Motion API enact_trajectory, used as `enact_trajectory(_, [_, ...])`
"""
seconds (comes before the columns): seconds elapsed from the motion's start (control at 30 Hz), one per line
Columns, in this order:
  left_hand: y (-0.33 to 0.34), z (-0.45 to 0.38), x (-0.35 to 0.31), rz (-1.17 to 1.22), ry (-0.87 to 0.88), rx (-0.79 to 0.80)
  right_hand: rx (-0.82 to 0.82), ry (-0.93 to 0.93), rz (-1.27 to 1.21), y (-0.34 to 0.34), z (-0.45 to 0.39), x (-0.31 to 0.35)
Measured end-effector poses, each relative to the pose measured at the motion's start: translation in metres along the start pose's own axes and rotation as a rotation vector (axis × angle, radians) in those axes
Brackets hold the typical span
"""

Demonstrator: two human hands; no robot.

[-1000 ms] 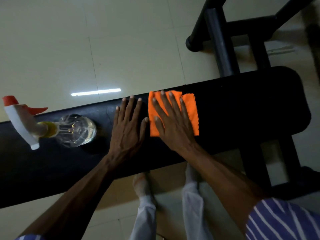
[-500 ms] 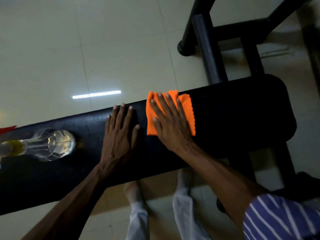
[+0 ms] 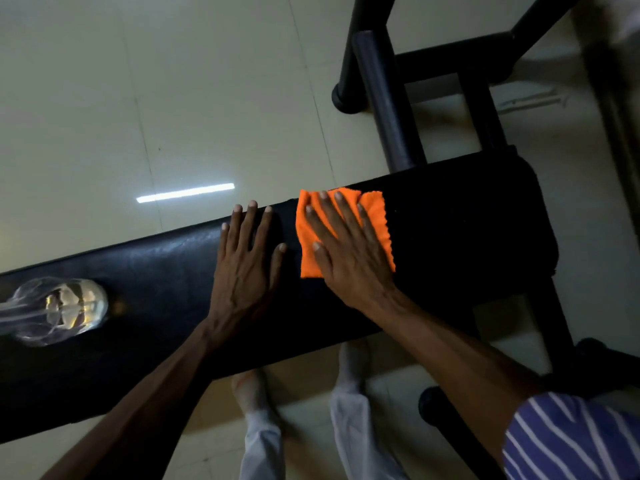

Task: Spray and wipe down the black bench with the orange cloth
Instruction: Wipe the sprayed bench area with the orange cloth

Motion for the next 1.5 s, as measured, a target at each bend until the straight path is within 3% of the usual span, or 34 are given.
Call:
enact_trajectory(0.1, [0.0, -0.007, -0.014, -0.009, 0.048, -0.013, 0.069, -0.077, 0.023, -0.015, 0.003, -0.032])
enact_trajectory(0.2, [0.004, -0.013, -0.024, -0.014, 0.052, -0.015, -0.02, 0.089, 0.003, -0.036, -0.018, -0.071])
enact_trajectory(0.3, [0.01, -0.019, -0.035, -0.023, 0.075, -0.001, -0.134, 0.246, -0.002, -0.036, -0.023, -0.066])
enact_trajectory(0.43, [0.008, -0.027, -0.049, -0.029, 0.105, 0.013, -0.025, 0.047, -0.008, -0.024, 0.006, -0.045])
enact_trajectory(0.53, [0.006, -0.033, -0.062, -0.029, 0.116, -0.002, 0.04, -0.019, 0.026, -0.042, 0.011, -0.077])
enact_trajectory(0.63, [0.006, -0.04, -0.08, -0.022, 0.122, -0.008, -0.082, 0.186, 0.013, -0.071, -0.008, -0.125])
enact_trajectory(0.73, [0.008, -0.044, -0.097, -0.021, 0.137, -0.005, -0.194, 0.331, 0.003, -0.072, -0.016, -0.122])
enact_trajectory(0.87, [0.009, -0.045, -0.111, -0.017, 0.145, 0.022, -0.076, 0.097, -0.004, -0.046, 0.017, -0.087])
enact_trajectory(1.0, [0.009, -0.048, -0.124, -0.019, 0.165, 0.02, 0.037, -0.006, 0.058, -0.064, 0.033, -0.124])
enact_trajectory(1.2, [0.018, -0.061, -0.146, -0.031, 0.189, -0.009, -0.186, 0.413, -0.015, -0.111, -0.003, -0.199])
enact_trajectory(1.27, [0.02, -0.065, -0.155, -0.03, 0.197, -0.013, -0.205, 0.37, -0.028, -0.103, 0.003, -0.181])
enact_trajectory(1.37, [0.017, -0.069, -0.17, -0.019, 0.211, -0.019, -0.111, 0.161, 0.015, -0.089, 0.036, -0.158])
enact_trajectory(1.43, [0.017, -0.072, -0.183, -0.014, 0.244, -0.017, -0.041, 0.088, 0.048, -0.093, 0.048, -0.172])
enact_trajectory(1.5, [0.017, -0.075, -0.198, -0.016, 0.275, -0.012, -0.039, 0.14, 0.063, -0.108, 0.044, -0.205])
Point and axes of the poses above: each hand's wrist, its own z-axis away from the middle knuckle, its own y-axis out of the palm, x = y × z, the point moved 10 cm from there along -z, towards the middle knuckle, and after that the axes turned 15 degrees about -z, right-handed, at the moved point
